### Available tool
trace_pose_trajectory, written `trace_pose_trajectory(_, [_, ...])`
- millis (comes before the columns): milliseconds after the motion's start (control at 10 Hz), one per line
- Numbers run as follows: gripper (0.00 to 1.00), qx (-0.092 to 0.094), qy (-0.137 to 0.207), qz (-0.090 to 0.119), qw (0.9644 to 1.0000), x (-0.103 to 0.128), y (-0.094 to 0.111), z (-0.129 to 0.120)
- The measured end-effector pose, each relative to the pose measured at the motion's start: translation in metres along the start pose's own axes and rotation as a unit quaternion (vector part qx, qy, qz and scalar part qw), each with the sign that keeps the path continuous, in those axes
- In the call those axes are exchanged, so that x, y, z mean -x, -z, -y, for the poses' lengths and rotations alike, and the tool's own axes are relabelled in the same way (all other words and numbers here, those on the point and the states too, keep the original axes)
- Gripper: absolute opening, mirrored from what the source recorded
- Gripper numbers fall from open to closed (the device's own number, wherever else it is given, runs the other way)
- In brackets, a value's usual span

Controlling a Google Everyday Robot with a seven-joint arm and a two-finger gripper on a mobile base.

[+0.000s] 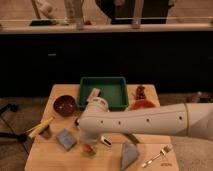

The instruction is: Place apple in plastic cup

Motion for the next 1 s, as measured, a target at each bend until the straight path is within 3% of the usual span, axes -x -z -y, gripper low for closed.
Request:
trace_pose_trajectory(300, [0.52, 0.0, 0.0, 0.0, 1.0, 0.0, 0.0, 0.0])
trace_pose_trajectory(600, [0.78, 0.0, 0.0, 0.0, 1.0, -0.0001, 0.0, -0.0001])
trace_pose_trajectory(1000, [0.8, 0.0, 0.0, 0.001, 1.0, 0.0002, -0.0006, -0.0002])
